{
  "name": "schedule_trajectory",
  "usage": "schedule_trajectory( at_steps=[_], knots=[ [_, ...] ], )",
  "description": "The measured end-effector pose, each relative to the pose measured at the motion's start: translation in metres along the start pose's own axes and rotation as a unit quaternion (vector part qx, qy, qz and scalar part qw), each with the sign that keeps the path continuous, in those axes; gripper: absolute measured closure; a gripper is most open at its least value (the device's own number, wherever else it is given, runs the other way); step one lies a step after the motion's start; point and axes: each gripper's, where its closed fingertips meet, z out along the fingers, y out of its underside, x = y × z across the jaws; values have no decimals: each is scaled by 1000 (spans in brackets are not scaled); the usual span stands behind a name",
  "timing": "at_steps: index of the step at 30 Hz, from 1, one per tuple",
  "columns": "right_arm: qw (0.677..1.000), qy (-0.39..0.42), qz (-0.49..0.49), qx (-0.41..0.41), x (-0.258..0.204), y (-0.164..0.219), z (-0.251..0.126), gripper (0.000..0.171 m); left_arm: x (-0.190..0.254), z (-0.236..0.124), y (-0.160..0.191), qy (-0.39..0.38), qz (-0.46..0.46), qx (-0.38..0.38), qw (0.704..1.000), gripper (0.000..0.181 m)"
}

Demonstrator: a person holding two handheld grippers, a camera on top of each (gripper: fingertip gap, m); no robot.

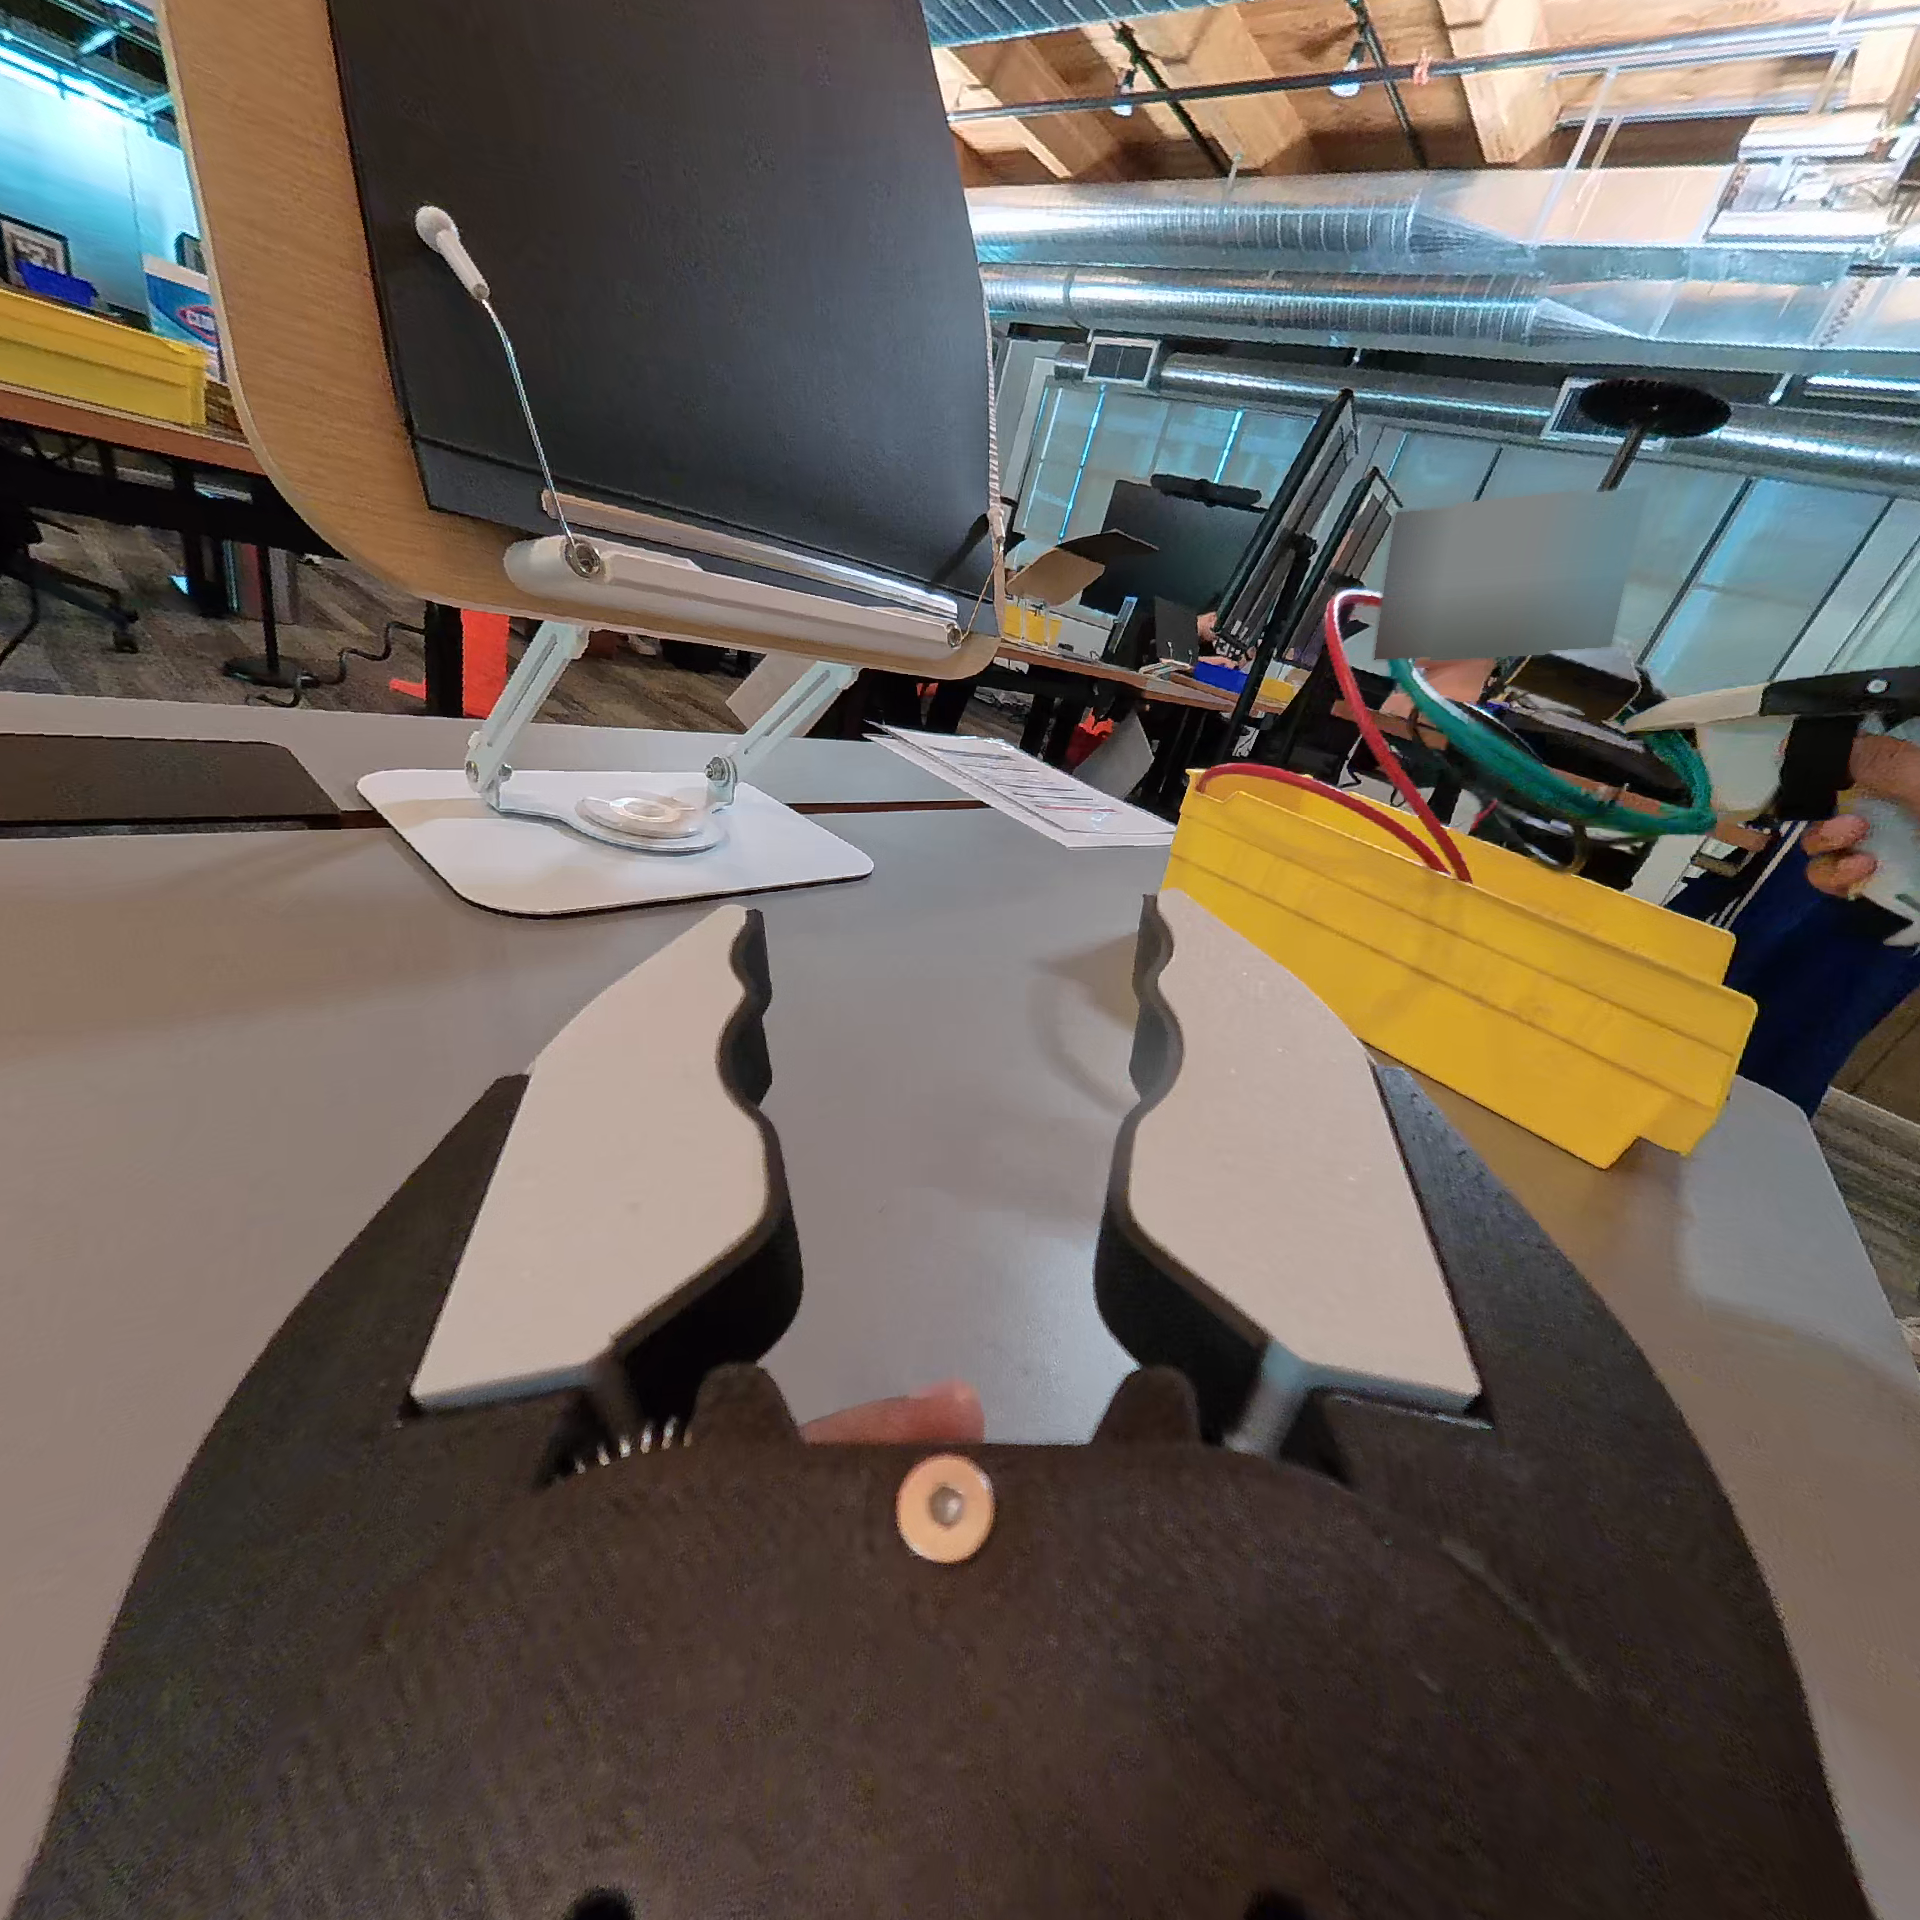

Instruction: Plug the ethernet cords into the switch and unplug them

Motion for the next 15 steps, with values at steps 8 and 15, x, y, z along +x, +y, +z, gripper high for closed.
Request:
schedule_trajectory(
  at_steps=[8,15],
  knots=[
    [968,-95,229,24,-12,28,11,151,0,0,0,0,-2,0,1000,113],
    [969,-93,225,48,-33,29,7,152,0,1,0,-1,-2,0,1000,113]
  ],
)
